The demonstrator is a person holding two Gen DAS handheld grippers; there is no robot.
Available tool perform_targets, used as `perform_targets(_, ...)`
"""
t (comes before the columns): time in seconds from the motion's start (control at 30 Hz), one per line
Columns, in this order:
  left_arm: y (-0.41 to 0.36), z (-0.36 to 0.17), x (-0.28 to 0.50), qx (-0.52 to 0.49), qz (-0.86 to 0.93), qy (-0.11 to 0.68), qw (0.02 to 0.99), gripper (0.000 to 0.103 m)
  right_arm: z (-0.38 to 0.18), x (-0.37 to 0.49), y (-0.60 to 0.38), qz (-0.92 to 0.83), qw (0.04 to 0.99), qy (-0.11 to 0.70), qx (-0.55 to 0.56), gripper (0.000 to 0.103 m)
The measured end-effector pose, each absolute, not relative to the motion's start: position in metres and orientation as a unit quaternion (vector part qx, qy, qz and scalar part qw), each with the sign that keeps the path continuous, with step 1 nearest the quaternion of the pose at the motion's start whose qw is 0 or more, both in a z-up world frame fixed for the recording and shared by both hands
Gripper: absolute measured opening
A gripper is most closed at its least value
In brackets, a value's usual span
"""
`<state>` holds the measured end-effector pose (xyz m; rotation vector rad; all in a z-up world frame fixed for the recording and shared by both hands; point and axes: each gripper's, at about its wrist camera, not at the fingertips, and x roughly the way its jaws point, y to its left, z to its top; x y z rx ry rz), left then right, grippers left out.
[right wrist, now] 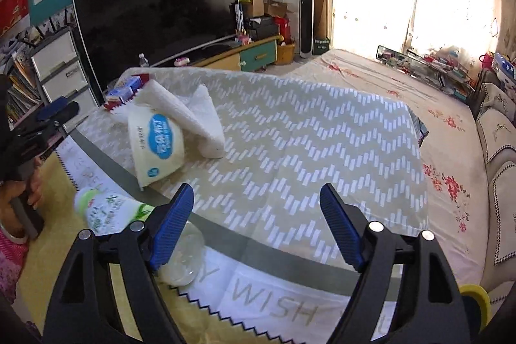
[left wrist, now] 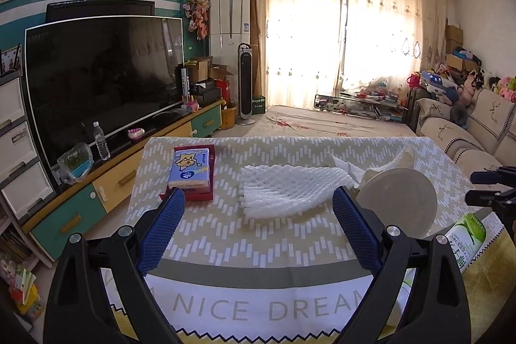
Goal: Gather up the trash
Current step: 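Move the right gripper to the coconut water bottle, then grasp the coconut water bottle with the right gripper and carry it over the bin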
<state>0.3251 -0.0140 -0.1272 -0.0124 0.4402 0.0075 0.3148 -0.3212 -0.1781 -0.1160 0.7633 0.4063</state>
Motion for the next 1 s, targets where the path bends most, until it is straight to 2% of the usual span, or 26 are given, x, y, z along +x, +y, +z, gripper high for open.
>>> perform_targets(0.17,-0.008,-0.127,0.325,-0.023,0.010,0.220,0.975,0.091,-0.194,0.317,-0.317,0.231,0.883,0.405,-0.047,0.076)
perform_targets(0.3,-0.002,-0.128,0.327,-0.039,0.012,0.222,0.974,0.091,-0.199,0.283,-0.311,0.242,0.871,0.423,-0.051,0.076)
perform_targets(0.47,0.001,-0.129,0.325,-0.044,0.015,0.218,0.975,0.091,-0.188,0.238,-0.311,0.238,0.883,0.402,-0.041,0.076)
perform_targets(0.6,-0.001,-0.129,0.324,-0.040,0.017,0.215,0.976,0.091,-0.163,0.210,-0.310,0.250,0.893,0.374,0.020,0.076)
perform_targets(0.73,-0.002,-0.130,0.325,-0.040,0.017,0.217,0.975,0.092,-0.152,0.191,-0.271,0.275,0.892,0.360,-0.006,0.076)
perform_targets(1.0,-0.002,-0.129,0.323,-0.044,0.010,0.217,0.975,0.092,-0.187,0.215,-0.223,0.247,0.878,0.405,-0.061,0.076)
